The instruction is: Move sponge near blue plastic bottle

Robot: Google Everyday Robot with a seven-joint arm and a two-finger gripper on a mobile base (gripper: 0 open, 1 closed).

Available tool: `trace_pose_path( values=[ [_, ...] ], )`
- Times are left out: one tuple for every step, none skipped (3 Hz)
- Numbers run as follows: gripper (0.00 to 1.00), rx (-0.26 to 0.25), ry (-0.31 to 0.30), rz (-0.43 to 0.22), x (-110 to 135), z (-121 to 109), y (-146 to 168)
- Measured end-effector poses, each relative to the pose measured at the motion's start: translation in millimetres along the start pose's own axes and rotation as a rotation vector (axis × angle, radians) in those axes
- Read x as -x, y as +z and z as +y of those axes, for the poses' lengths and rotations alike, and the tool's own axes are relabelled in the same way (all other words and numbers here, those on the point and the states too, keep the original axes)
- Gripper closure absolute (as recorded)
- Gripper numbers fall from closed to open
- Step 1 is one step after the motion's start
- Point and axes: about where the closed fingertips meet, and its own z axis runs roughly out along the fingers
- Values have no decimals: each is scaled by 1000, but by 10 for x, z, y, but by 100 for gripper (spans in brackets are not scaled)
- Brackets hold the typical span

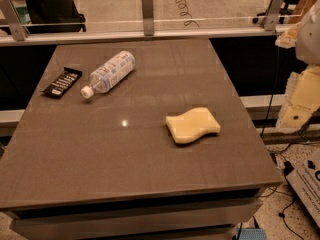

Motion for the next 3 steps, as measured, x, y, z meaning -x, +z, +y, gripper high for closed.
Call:
trace_pose_path(
  values=[
    [0,0,0,0,0,0,0],
    [0,5,-39,-19,128,-12,165],
    [0,38,-102,-61,366,28,480]
  ],
)
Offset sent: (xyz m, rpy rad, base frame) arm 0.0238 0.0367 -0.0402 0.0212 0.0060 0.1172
